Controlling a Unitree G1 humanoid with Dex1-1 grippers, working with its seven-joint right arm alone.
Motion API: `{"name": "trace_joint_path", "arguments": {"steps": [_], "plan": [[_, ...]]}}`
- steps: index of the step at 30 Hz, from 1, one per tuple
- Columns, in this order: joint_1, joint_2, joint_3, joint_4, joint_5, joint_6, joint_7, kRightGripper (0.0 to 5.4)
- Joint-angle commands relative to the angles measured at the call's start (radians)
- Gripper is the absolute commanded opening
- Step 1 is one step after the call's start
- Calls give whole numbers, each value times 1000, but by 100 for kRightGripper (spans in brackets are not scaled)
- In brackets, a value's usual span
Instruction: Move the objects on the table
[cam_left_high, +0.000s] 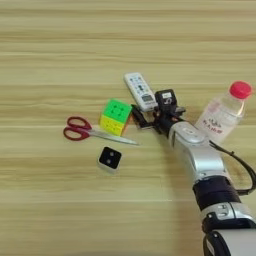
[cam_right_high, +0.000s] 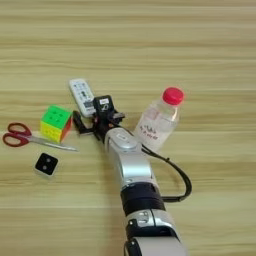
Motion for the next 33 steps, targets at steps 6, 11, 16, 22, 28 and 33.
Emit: {"name": "trace_joint_path", "arguments": {"steps": [6,11,16,22,28,33], "plan": [[-90,-22,-15,-12,14,-12,8,391],[-92,-22,-21,-2,18,-14,7,337],[-97,-24,-24,11,17,-19,1,294],[-99,-25,-25,12,16,-29,-2,292],[-93,-19,-34,-33,38,-70,16,292],[-75,-5,-31,-116,65,-141,56,292]]}}
